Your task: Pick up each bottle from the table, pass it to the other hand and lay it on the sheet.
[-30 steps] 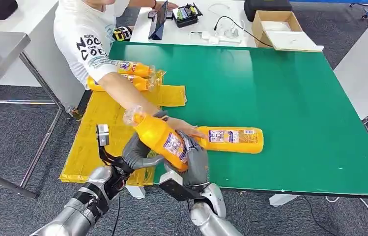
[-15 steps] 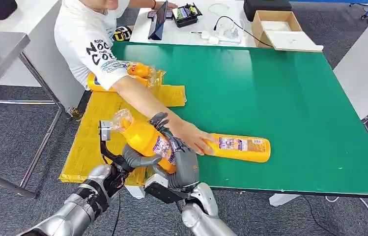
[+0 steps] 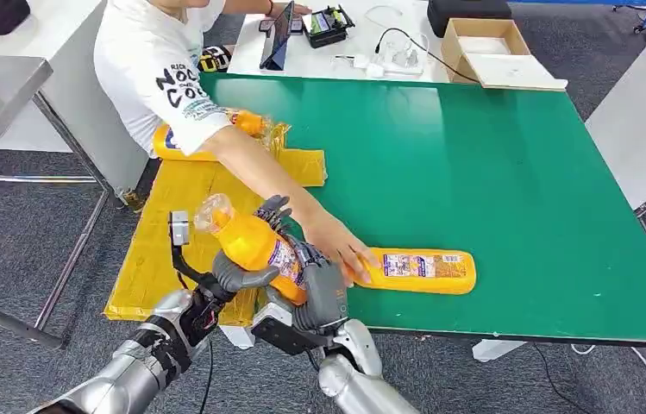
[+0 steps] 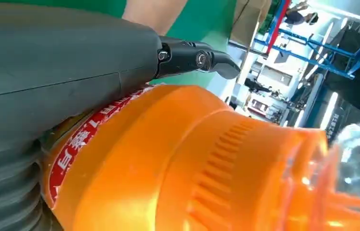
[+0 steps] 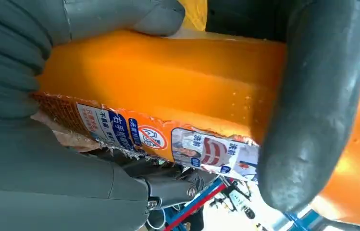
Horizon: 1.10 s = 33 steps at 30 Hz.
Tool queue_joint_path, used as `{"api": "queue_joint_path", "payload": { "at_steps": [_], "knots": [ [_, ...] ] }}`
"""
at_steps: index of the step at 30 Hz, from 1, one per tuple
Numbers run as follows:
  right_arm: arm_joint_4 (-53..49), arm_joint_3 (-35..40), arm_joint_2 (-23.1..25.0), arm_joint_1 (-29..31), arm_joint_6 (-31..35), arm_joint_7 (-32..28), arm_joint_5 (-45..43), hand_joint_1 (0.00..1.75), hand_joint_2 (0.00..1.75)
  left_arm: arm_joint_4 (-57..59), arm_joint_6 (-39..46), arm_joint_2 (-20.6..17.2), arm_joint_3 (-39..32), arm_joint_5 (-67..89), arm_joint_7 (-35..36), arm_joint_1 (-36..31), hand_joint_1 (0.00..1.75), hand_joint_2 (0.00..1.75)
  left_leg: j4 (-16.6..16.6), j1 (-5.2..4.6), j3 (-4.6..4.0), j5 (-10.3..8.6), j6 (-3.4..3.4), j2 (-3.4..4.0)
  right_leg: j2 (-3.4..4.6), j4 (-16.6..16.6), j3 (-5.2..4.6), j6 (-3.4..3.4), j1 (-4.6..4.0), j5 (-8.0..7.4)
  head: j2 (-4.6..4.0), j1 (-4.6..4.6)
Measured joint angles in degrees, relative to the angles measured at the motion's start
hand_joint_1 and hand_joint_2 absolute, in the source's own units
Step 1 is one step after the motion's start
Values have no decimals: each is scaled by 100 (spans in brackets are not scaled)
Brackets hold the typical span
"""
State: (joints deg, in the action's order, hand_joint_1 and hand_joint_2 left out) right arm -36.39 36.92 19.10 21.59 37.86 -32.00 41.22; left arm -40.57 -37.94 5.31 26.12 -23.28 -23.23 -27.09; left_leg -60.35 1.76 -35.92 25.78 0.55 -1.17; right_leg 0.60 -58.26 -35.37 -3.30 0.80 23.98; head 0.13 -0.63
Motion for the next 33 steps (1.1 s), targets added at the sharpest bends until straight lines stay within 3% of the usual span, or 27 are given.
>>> {"api": "queue_joint_path", "payload": {
  "at_steps": [25,26,27,28,30,31,33],
  "knots": [
    [291,-2,61,81,15,282,74,175,175,0,254,140,-24,-15,-105,73,175,175,0,0,-1,0,0,1,2,0,-3,0,0,0,0,0],
    [293,-4,61,81,17,284,79,152,175,0,269,144,-24,-13,-116,76,175,175,0,0,-2,0,0,1,2,0,-3,0,0,0,0,-2],
    [297,-4,61,82,20,289,87,51,175,0,271,146,-26,-6,-118,76,175,175,0,0,-2,0,0,1,2,0,-4,0,0,0,0,0],
    [297,-9,61,85,20,289,87,0,175,0,271,146,-26,-6,-118,79,175,175,0,0,-2,0,0,1,2,0,-4,0,0,0,0,0],
    [304,-9,61,82,22,312,126,0,175,0,299,153,-26,2,-124,77,175,175,0,0,-3,0,0,1,2,0,-5,0,0,0,0,2],
    [306,-17,61,73,22,337,183,0,0,-2,358,157,-26,30,-129,76,175,175,0,0,-3,0,0,1,2,0,-5,0,0,0,0,-4],
    [304,-83,59,32,24,354,311,0,0,-4,542,183,-46,74,-138,70,175,175,0,0,-3,0,0,0,2,0,-4,0,0,0,0,0]
  ]
}}
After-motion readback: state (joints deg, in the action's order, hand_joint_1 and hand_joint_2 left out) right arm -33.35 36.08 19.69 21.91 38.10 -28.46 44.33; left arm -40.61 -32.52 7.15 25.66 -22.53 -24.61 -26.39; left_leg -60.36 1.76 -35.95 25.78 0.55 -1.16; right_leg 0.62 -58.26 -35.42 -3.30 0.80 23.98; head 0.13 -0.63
